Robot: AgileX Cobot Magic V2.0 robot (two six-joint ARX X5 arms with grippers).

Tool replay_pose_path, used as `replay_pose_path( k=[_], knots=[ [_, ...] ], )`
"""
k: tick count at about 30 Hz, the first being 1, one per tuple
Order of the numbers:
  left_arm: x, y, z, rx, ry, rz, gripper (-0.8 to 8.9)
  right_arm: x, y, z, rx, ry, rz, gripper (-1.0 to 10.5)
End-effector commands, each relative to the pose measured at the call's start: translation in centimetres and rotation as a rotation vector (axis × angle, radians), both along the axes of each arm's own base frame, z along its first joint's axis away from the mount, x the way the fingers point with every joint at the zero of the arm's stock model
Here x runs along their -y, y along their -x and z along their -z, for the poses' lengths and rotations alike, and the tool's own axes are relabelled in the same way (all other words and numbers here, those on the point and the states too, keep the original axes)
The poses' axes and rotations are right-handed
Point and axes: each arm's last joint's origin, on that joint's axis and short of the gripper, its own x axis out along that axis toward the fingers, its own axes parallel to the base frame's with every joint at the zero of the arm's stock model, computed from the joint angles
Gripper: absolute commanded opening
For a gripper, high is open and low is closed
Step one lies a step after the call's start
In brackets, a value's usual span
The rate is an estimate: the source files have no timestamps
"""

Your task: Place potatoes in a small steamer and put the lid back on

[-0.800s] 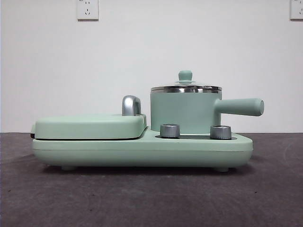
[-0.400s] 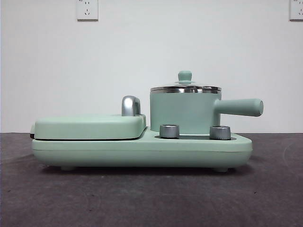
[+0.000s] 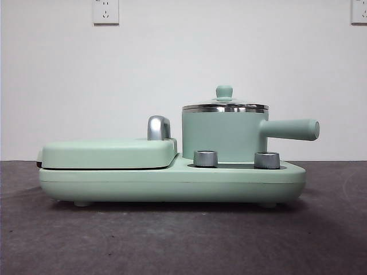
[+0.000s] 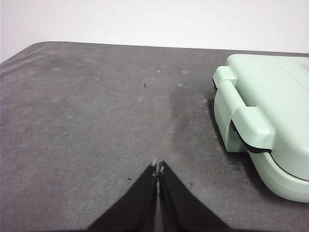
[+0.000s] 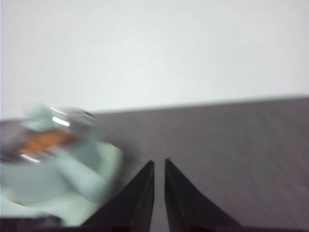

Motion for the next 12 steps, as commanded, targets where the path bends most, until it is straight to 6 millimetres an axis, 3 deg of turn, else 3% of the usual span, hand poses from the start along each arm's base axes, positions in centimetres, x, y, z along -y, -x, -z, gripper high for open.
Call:
replay_pose_path(
  k=[1,12],
  knots=[
    [0.0,-0.1,0.7,-0.026,-0.008,-0.004,0.06,0.4,-0.2,2.0,-0.013,0.025,0.05,0.3],
    [0.0,-0.1,0.6,-0.025,-0.008,-0.005,0.06,0.8,-1.1,6.6,-0.133,0.099,0.1,0.3]
  ],
)
